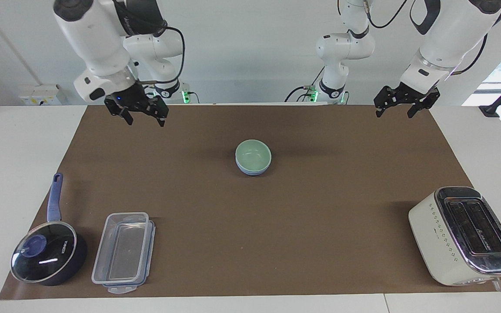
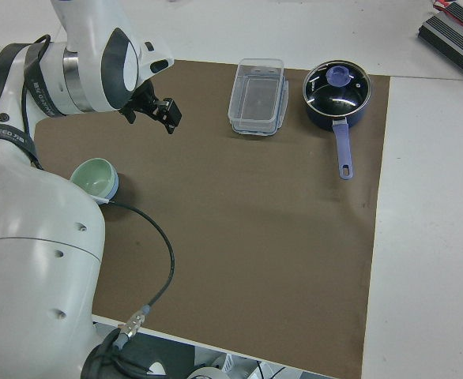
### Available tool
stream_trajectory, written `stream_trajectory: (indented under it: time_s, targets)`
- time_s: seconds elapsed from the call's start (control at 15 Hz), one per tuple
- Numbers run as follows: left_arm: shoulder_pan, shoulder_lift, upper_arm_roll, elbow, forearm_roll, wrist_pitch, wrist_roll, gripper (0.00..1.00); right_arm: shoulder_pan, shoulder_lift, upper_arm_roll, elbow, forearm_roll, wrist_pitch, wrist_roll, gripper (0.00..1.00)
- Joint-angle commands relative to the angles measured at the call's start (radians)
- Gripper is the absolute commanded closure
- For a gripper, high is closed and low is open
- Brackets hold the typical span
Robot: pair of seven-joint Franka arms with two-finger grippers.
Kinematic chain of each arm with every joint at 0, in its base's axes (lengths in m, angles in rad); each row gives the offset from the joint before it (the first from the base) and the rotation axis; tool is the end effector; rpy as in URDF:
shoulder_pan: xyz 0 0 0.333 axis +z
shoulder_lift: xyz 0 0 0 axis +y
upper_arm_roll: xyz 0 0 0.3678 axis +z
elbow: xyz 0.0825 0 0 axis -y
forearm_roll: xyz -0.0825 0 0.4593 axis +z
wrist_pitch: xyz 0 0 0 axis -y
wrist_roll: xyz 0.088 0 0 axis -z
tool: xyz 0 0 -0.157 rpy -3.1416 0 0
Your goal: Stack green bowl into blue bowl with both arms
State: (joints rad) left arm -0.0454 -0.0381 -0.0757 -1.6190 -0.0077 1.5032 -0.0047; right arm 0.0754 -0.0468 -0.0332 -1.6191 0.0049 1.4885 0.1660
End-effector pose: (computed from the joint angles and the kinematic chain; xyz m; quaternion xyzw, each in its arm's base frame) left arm 0.5994 -0.0750 0.6181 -0.9975 0.0581 0.0390 0.0000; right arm 0.5986 0.0257 0.6222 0.9972 -0.0617 -0.0420 0.0012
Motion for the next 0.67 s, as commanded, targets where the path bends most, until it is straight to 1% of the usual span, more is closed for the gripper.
stream_trajectory:
  time_s: [0.0,0.07,0.13,0.2,0.27,0.4,0.6]
  targets:
    - [0.002,-0.02,-0.003,-0.022,-0.015,0.014,-0.008,0.0,-0.025,0.008,0.013,-0.03,-0.026,0.041,-0.029,0.0]
    - [0.002,-0.02,-0.003,-0.022,-0.015,0.014,-0.008,0.0,-0.026,0.013,0.013,-0.027,-0.026,0.041,-0.031,0.0]
    - [0.002,-0.02,-0.003,-0.022,-0.015,0.015,-0.006,0.0,-0.028,0.034,0.01,-0.013,-0.029,0.035,-0.032,0.0]
    - [0.002,-0.02,-0.003,-0.022,-0.015,0.015,-0.008,0.0,-0.028,0.051,-0.016,0.007,-0.022,0.027,-0.034,0.0]
    - [0.002,-0.02,-0.003,-0.021,-0.015,0.015,-0.008,0.0,-0.026,0.053,-0.036,0.01,-0.013,0.023,-0.037,0.0]
    - [0.002,-0.02,-0.003,-0.022,-0.015,0.014,-0.008,0.0,-0.025,0.048,-0.039,0.002,-0.026,0.018,-0.098,0.0]
    - [0.002,-0.02,-0.003,-0.021,-0.015,0.014,-0.008,0.0,-0.026,0.047,-0.053,0.004,-0.028,0.027,-0.118,0.0]
